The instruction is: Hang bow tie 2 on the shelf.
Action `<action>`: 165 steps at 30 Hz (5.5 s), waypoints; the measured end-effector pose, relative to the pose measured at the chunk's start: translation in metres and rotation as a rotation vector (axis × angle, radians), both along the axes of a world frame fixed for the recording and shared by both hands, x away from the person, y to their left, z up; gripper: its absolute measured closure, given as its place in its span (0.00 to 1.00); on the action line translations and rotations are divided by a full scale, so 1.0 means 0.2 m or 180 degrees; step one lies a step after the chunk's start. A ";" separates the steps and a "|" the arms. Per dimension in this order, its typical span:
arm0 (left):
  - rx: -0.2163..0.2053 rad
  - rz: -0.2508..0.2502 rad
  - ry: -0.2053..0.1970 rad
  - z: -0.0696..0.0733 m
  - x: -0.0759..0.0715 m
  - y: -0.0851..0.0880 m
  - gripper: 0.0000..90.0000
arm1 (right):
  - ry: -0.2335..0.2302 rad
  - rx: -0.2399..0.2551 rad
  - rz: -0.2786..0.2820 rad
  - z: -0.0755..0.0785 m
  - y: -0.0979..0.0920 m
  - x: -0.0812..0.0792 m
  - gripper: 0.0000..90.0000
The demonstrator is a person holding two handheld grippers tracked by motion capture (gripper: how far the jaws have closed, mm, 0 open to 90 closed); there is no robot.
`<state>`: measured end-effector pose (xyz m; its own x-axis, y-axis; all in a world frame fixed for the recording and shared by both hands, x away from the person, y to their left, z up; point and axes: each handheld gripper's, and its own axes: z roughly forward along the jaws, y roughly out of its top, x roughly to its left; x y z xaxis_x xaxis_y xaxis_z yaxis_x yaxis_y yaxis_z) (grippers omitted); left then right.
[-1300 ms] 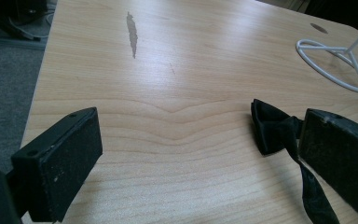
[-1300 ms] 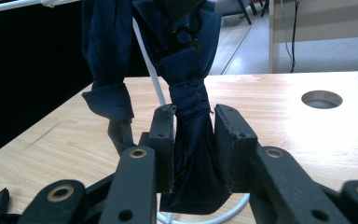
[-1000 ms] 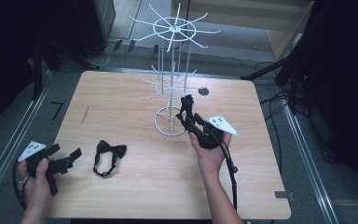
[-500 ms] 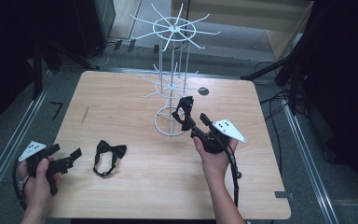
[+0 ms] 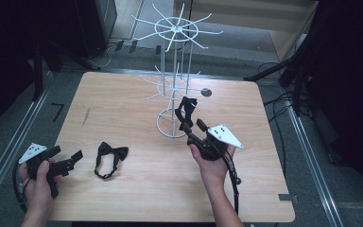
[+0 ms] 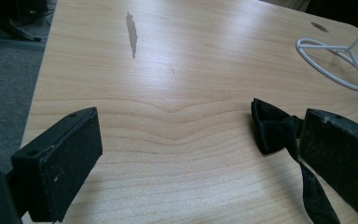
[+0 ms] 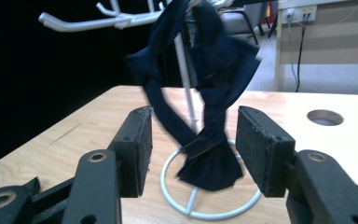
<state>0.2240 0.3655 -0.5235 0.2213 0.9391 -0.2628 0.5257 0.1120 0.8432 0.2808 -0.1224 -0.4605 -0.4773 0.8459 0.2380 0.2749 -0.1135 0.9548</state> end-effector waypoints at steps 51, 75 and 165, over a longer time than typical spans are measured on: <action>-0.0018 -0.0005 -0.0002 0.00 0.00 0.00 0.00 | 0.0267 -0.0338 0.0772 -0.17 0.61 0.00 0.55; -0.0023 -0.0010 0.0001 0.00 0.00 0.00 0.00 | 0.0449 -0.0541 0.1059 -0.27 0.83 0.01 0.55; -0.0031 -0.0012 0.0017 0.00 0.00 0.00 0.00 | 0.0687 -0.1207 0.1352 -0.37 0.90 0.02 0.97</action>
<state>0.2246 0.3662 -0.5237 0.2233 0.9357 -0.2730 0.5308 0.1182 0.8392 0.2844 0.0570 -0.5344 -0.7662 0.6368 0.0864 0.4135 0.3856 0.8248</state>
